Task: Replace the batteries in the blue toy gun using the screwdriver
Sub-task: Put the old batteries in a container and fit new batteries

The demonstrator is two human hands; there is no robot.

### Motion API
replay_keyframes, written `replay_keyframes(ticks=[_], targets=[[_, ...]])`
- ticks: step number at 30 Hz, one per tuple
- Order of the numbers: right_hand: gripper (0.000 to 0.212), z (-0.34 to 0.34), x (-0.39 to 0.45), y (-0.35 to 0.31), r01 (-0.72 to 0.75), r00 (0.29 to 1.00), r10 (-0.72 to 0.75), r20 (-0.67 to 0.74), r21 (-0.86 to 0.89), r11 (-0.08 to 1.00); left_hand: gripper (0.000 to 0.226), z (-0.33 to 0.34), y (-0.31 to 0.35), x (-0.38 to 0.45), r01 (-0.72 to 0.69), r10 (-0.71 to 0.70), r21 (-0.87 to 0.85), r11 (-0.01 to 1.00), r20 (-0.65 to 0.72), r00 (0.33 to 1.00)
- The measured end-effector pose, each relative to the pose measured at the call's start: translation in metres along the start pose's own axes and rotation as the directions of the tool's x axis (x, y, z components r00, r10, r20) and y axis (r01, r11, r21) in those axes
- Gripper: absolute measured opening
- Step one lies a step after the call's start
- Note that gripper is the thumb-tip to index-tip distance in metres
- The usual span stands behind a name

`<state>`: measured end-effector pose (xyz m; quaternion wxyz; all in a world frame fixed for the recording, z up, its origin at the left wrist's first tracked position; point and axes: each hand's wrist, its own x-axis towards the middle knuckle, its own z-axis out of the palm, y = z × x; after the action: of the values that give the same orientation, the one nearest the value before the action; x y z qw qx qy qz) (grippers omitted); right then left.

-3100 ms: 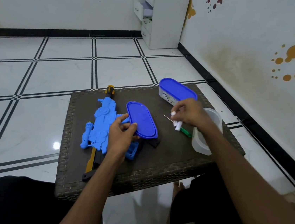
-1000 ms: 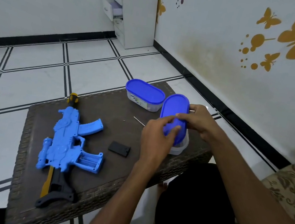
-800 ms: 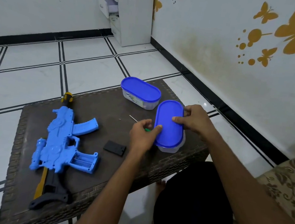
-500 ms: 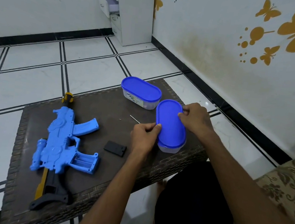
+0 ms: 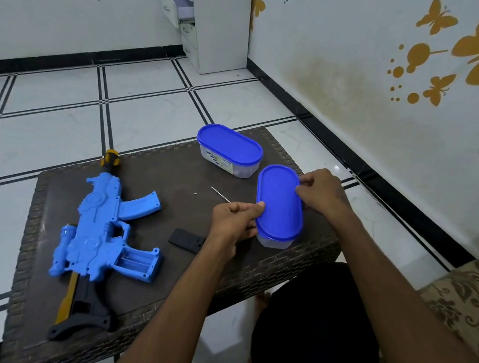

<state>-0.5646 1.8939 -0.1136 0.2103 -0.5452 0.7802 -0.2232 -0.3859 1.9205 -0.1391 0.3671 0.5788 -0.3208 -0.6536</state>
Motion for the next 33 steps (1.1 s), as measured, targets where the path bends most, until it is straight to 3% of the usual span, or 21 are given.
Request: replay_keyframes(ticks=[4,9,11,14,16,18,20,22,24,33], targets=[[0.021,-0.001,0.005,0.003,-0.016,0.999,0.014,0.030,0.067,0.998,0.023,0.000,0.001,0.007,0.005,-0.005,0.025,1.000,0.000,1.000],[0.050,0.000,0.008,0.008,-0.046,0.991,0.019,0.129,0.213,0.976,0.014,-0.001,0.000,0.013,0.024,-0.025,0.039,0.999,0.026,0.999],[0.063,-0.001,0.009,0.007,-0.020,0.985,-0.013,0.173,0.182,0.983,0.014,-0.002,0.003,0.014,0.051,-0.054,0.061,0.997,0.045,0.998],[0.063,-0.005,0.012,0.004,0.023,0.968,-0.042,0.246,0.077,0.997,0.021,-0.004,0.015,0.013,0.079,-0.095,0.138,0.987,0.116,0.989],[0.060,-0.006,0.011,0.002,0.071,0.957,-0.062,0.282,-0.022,0.997,0.041,-0.003,0.024,0.019,-0.022,-0.013,0.228,0.974,0.151,0.988],[0.059,-0.003,0.008,0.003,0.081,0.954,-0.050,0.296,-0.092,0.992,0.059,0.003,0.031,0.028,-0.216,0.156,0.343,0.914,0.195,0.968],[0.059,0.001,0.002,0.004,0.080,0.956,-0.038,0.291,-0.135,0.988,0.057,0.012,0.038,0.037,-0.402,0.326,0.529,0.747,0.236,0.915],[0.060,0.005,-0.003,0.005,0.081,0.963,-0.039,0.266,-0.148,0.986,0.047,0.020,0.043,0.045,-0.469,0.416,0.708,0.529,0.265,0.870],[0.060,0.010,-0.007,0.004,0.083,0.971,-0.048,0.234,-0.141,0.987,0.042,0.023,0.044,0.051,-0.462,0.454,0.773,0.435,0.255,0.854],[0.058,0.030,-0.004,0.013,0.126,0.985,-0.114,0.127,-0.089,0.988,0.040,0.027,0.041,0.060,-0.411,0.417,0.786,0.462,0.217,0.883]])
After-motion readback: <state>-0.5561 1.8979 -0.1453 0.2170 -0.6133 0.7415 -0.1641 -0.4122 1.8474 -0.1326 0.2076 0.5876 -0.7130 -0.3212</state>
